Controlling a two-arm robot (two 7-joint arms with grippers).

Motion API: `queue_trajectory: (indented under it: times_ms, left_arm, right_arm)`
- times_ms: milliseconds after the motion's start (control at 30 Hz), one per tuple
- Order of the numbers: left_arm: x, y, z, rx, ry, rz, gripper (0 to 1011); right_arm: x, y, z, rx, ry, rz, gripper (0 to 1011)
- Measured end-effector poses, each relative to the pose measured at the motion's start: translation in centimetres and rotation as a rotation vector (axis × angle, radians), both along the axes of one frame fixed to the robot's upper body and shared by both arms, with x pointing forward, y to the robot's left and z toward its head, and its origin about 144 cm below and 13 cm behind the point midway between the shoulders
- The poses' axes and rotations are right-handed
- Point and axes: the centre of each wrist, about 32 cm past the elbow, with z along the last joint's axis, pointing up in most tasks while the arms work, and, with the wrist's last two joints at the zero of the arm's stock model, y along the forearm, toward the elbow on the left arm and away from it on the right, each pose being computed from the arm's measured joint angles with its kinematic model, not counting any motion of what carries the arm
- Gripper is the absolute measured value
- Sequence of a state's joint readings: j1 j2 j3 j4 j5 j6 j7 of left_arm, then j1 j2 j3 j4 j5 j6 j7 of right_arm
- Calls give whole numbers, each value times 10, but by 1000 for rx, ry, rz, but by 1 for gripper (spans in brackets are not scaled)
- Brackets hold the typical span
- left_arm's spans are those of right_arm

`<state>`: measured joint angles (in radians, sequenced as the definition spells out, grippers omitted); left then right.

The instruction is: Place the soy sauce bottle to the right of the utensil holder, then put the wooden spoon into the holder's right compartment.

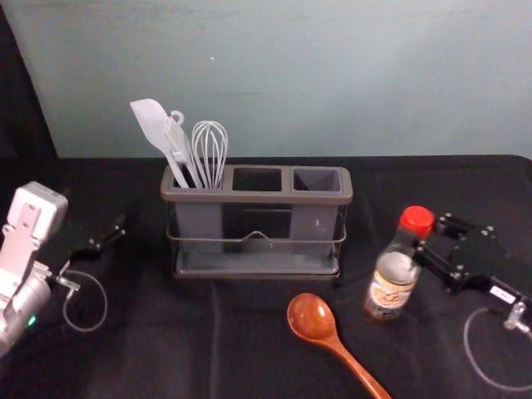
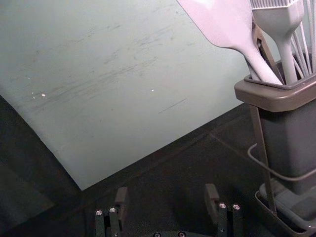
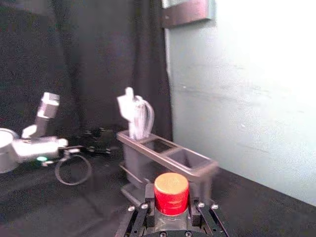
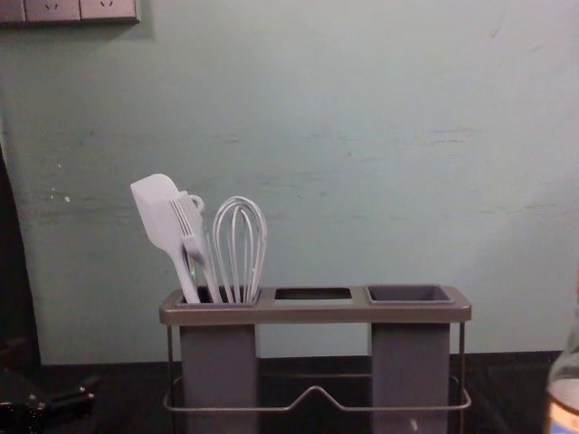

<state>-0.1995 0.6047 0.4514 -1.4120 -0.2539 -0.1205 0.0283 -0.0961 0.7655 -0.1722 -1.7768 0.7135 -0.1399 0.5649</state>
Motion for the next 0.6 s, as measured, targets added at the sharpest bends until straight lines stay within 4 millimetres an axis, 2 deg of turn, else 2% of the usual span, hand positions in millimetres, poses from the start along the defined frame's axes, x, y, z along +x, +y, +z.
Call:
queue_trajectory:
  times_ms: [300,600]
  left_arm:
    - [0,0,0,0,0,0,1012]
    - [0,0,0,0,0,0,1011]
  right_arm:
    - [24,-20,-6,-23,34,-74,382]
    - [55,-17,-7,-20,39,-104,381]
